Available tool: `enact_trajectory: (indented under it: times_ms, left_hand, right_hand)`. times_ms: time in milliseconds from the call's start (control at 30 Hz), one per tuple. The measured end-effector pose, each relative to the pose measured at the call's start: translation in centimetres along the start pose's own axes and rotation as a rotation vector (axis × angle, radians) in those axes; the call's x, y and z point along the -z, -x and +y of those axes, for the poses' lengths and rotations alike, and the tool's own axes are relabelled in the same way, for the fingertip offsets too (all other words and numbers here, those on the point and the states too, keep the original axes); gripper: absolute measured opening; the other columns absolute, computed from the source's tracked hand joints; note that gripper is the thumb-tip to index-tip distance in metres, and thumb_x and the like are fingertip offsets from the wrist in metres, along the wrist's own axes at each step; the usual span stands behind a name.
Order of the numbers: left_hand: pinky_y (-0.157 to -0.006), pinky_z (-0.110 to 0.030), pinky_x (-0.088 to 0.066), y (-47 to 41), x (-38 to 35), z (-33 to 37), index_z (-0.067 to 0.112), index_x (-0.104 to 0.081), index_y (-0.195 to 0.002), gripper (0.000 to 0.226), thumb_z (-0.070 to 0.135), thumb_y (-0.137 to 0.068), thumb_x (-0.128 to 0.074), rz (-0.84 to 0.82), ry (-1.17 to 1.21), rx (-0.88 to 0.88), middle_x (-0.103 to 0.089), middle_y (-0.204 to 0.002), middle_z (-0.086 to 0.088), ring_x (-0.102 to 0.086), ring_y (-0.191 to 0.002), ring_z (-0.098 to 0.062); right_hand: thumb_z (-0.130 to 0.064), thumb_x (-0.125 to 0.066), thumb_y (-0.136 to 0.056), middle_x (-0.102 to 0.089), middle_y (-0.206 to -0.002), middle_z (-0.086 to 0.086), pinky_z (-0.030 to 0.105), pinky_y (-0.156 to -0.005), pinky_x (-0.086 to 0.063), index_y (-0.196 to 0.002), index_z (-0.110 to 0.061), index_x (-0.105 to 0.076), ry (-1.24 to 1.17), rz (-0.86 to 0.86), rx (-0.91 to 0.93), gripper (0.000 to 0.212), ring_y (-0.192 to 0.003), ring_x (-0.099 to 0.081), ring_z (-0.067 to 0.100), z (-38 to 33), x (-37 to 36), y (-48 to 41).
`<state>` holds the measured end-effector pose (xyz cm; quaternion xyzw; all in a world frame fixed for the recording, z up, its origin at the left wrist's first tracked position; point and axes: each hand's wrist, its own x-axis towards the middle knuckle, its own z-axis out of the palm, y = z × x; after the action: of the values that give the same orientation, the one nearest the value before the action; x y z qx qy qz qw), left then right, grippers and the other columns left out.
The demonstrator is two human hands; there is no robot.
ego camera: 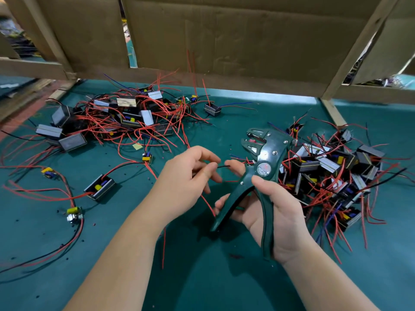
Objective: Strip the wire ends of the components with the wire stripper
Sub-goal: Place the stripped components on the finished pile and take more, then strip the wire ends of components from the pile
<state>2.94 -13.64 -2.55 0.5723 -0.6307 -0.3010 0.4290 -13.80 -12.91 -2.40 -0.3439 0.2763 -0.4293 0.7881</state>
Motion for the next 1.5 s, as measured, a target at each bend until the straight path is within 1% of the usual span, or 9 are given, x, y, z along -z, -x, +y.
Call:
enact_trajectory:
  times_ms: [167, 300, 467, 567, 700, 767, 1033, 1333, 1500]
  left_hand:
    - [-0.056, -0.018, -0.042, -0.7, 0.5, 0.8, 0.022, -0.061, -0.094, 0.025, 0.011, -0.102, -0.040, 0.326, 0.440, 0.198, -0.058, -0.056, 0.010, -0.049, -0.051, -0.004]
    - [-0.065, -0.026, -0.037, -1.6, 2.1, 1.3, 0.016, -0.054, -0.108, 0.036, 0.043, -0.103, -0.030, 0.489, 1.040, 0.379, -0.048, -0.067, 0.002, -0.044, -0.061, -0.010]
    - [-0.077, -0.037, -0.042, -0.8, 0.9, 2.3, 0.013, -0.049, -0.133, 0.073, 0.067, -0.087, -0.031, 0.256, 1.220, 0.393, -0.050, -0.095, -0.008, -0.050, -0.090, -0.021]
    - [-0.072, -0.039, -0.041, -0.7, 0.4, 2.2, 0.019, -0.046, -0.134, 0.082, 0.072, -0.073, -0.032, 0.186, 1.065, 0.309, -0.056, -0.100, -0.007, -0.050, -0.094, -0.025]
    - [-0.096, -0.023, -0.033, -0.8, 1.2, 0.7, 0.034, -0.049, -0.118, 0.040, 0.056, -0.090, -0.030, 0.400, 0.438, 0.087, -0.058, -0.112, 0.002, -0.050, -0.104, -0.005]
    - [-0.104, -0.027, -0.033, -0.8, 1.9, -0.6, 0.034, -0.052, -0.112, 0.026, 0.043, -0.092, -0.039, 0.534, 0.088, 0.061, -0.055, -0.121, 0.001, -0.048, -0.113, -0.006]
    - [-0.108, -0.046, -0.022, -0.8, 2.4, -3.0, 0.029, -0.039, -0.140, 0.056, 0.040, -0.088, -0.057, 0.322, -0.631, 0.534, -0.024, -0.151, -0.011, -0.023, -0.135, -0.033]
    - [-0.094, -0.036, -0.039, -1.1, 3.4, -3.5, 0.016, -0.064, -0.119, 0.030, 0.012, -0.091, -0.055, 0.322, -0.556, 0.394, -0.059, -0.123, -0.008, -0.051, -0.115, -0.029]
    - [-0.058, -0.020, -0.044, -1.1, 3.5, -3.4, 0.031, -0.064, -0.088, 0.027, 0.005, -0.086, -0.060, 0.432, -0.274, 0.378, -0.067, -0.096, 0.002, -0.062, -0.078, -0.007]
  right_hand:
    - [-0.023, -0.061, -0.069, -0.057, -0.088, 0.025, 0.049, -0.069, -0.056, -0.121, 0.003, -0.058, 0.015, 0.037, -0.014, 0.058, -0.069, -0.061, 0.039, -0.2, 0.5, 0.1]
    - [-0.034, -0.085, -0.055, -0.062, -0.104, 0.021, 0.052, -0.068, -0.052, -0.116, 0.004, -0.059, 0.031, -0.132, -0.061, 0.076, -0.068, -0.062, 0.040, 0.0, 0.3, 0.3]
    - [-0.029, -0.074, -0.067, -0.063, -0.077, 0.029, 0.048, -0.073, -0.050, -0.119, -0.014, -0.067, 0.188, -0.306, -0.218, 0.055, -0.071, -0.063, 0.037, 0.7, -0.4, 0.7]
    - [-0.025, -0.069, -0.067, -0.063, -0.073, 0.029, 0.044, -0.069, -0.053, -0.109, -0.008, -0.068, 0.203, -0.221, -0.143, 0.045, -0.069, -0.063, 0.037, 1.1, -0.6, 0.6]
    - [-0.014, -0.066, -0.069, -0.066, -0.073, 0.019, 0.050, -0.070, -0.055, -0.123, -0.020, -0.060, 0.244, 0.045, 0.141, 0.054, -0.073, -0.065, 0.035, 0.6, 0.2, 0.3]
    - [-0.014, -0.061, -0.072, -0.068, -0.068, 0.011, 0.056, -0.070, -0.052, -0.103, -0.021, -0.064, 0.328, 0.170, 0.266, 0.032, -0.075, -0.067, 0.034, -0.2, 0.8, 0.2]
    - [-0.015, -0.060, -0.071, -0.059, -0.075, 0.009, 0.050, -0.064, -0.058, -0.092, -0.011, -0.050, 0.302, 0.384, 0.310, 0.023, -0.074, -0.069, 0.041, -1.7, 2.4, -0.2]
    - [-0.006, -0.047, -0.090, -0.066, -0.107, 0.033, 0.055, -0.069, -0.056, -0.105, -0.010, -0.051, 0.202, 0.273, 0.255, 0.017, -0.070, -0.064, 0.042, -1.4, 2.4, 0.1]
    - [-0.015, -0.051, -0.079, -0.067, -0.100, 0.033, 0.052, -0.068, -0.055, -0.130, -0.022, -0.054, 0.159, 0.188, 0.236, 0.052, -0.071, -0.063, 0.042, -1.3, 2.0, 0.1]
